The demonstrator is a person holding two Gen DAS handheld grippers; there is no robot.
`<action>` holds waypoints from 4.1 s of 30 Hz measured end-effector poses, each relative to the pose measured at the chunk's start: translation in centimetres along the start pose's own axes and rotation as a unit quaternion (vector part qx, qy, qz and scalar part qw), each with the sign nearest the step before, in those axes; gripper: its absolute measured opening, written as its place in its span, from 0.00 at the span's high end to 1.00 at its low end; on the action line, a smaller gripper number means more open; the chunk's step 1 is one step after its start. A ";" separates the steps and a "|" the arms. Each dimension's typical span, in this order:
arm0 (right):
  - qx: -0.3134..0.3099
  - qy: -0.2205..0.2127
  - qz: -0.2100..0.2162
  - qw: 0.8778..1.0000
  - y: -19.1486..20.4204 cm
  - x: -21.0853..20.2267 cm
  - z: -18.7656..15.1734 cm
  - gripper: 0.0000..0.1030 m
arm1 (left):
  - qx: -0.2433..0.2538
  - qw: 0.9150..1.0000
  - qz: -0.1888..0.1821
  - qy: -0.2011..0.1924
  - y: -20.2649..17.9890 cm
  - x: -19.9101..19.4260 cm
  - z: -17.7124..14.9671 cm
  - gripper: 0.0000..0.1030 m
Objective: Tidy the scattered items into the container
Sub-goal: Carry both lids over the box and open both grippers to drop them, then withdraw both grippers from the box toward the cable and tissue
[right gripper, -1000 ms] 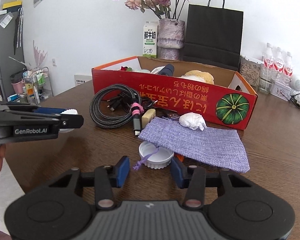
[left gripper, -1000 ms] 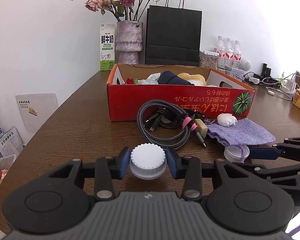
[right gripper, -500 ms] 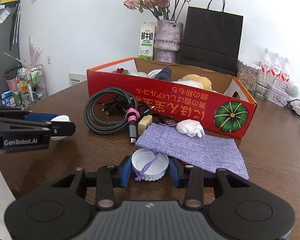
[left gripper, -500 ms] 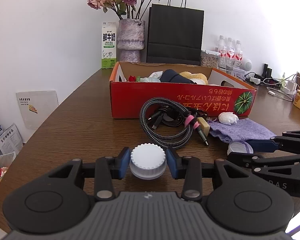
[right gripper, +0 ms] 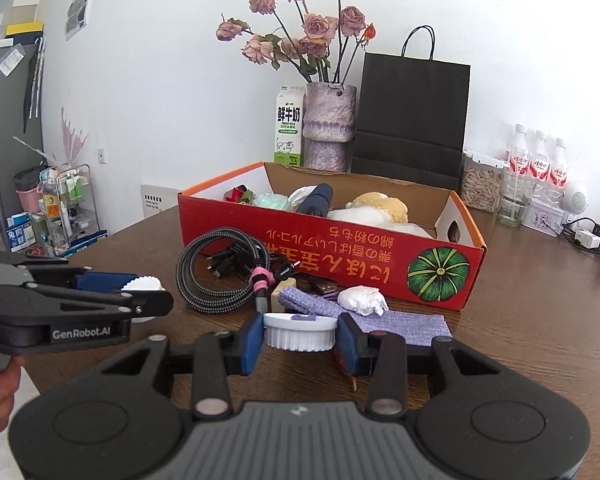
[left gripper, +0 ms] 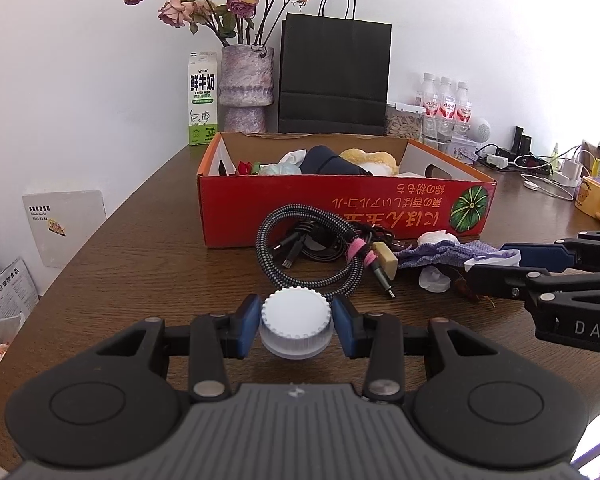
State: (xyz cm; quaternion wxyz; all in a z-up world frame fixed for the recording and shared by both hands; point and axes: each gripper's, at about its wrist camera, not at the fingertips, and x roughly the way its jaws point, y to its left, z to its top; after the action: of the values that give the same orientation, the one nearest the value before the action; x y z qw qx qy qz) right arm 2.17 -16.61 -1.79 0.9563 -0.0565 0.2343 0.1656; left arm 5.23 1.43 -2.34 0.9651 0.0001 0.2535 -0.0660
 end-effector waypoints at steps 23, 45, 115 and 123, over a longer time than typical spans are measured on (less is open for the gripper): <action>0.032 -0.085 -0.027 0.996 -3.7 0.8 5.4 0.62 | 0.005 0.998 -0.007 -0.067 -1.4 0.8 5.0 0.60; 0.098 -0.082 -0.084 0.988 -12.1 14.8 10.5 0.62 | -0.076 0.990 0.060 -0.102 1.8 15.1 14.7 0.61; 0.023 -0.059 -0.091 0.994 -8.1 5.6 1.4 0.01 | -0.035 0.994 0.074 -0.069 1.5 8.1 5.9 0.00; 0.021 -0.002 -0.068 0.997 -6.9 5.4 0.2 0.01 | -0.013 0.998 0.057 -0.007 0.3 7.9 4.9 0.00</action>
State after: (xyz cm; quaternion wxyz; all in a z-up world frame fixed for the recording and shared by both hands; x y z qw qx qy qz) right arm 9.14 -21.50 -3.93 0.9668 -0.0517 0.2314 0.0950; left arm 14.49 0.54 -1.95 0.9690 0.0013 0.2468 -0.0077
